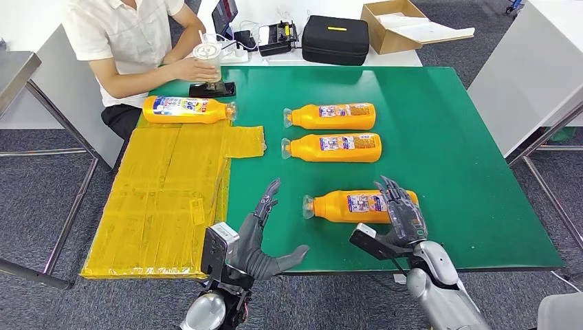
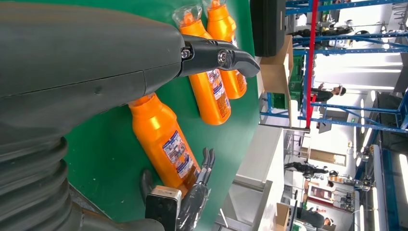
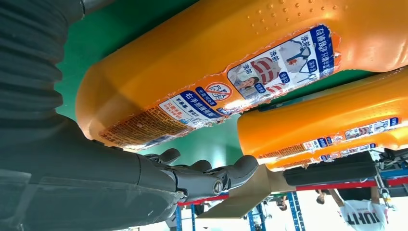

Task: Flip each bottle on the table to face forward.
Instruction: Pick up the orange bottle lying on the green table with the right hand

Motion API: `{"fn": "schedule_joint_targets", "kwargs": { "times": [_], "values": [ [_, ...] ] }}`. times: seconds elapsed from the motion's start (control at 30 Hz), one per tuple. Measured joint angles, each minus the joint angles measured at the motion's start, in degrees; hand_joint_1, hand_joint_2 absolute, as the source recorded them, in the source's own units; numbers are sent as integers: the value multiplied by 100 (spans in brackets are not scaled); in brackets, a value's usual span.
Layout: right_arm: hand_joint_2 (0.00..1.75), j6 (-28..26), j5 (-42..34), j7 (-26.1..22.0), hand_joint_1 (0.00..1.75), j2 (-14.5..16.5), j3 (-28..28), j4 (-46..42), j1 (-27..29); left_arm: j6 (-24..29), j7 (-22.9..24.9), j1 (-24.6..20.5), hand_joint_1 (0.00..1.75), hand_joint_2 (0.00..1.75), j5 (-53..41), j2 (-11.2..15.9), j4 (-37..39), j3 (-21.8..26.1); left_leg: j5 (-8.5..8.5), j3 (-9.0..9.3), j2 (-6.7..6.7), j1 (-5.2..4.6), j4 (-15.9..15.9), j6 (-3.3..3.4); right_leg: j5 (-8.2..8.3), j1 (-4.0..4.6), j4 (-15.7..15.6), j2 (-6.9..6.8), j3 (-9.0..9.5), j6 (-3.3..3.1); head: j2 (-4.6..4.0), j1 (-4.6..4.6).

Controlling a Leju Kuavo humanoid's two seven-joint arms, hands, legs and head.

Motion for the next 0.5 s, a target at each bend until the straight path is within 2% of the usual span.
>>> {"fn": "schedule_joint_targets", "kwargs": {
  "times": [0.07, 0.1, 0.17, 0.23, 0.33, 0.5],
  "values": [
    [175, 120, 82, 114, 0, -2, 10, 19, -27, 22, 18, 0, 0, 175, -5, 0, 0, 0, 0, -1, 0, 0, -1, 0, 0, 0, 0, 1, 2, 0, 0, 1],
    [175, 339, 192, 316, 0, -5, 48, 86, -114, 56, 45, 1, 0, 175, -16, 0, 0, 1, 0, -1, 4, 0, -1, 0, 1, 0, 1, 3, 2, 1, 0, 1],
    [175, 937, 399, 854, 0, -4, 197, 341, -488, 133, 113, 0, 0, 175, -45, -1, 1, 4, -2, 10, 31, 0, -2, 0, 6, 0, 1, 22, 0, -1, 0, -2],
    [175, 1310, 440, 1164, 0, 0, 391, 720, -970, 161, 145, -2, 0, 175, -65, -2, 2, 4, -3, 27, 53, 0, 0, 0, 9, 0, -1, 41, 3, -3, 0, -1],
    [175, 1377, 437, 1233, 0, 10, 598, 1170, -1388, 179, 162, 2, 0, 175, -77, -2, 2, 5, 1, 33, 41, 0, 0, 2, 10, 0, -1, 38, 18, -1, 0, 1],
    [175, 1307, 437, 1248, 0, 25, 772, 1499, -1607, 192, 169, 2, 0, 175, -81, -2, 2, 9, 2, 37, 39, 0, 0, 2, 12, 1, -1, 37, 26, 1, 0, 0]
  ]
}}
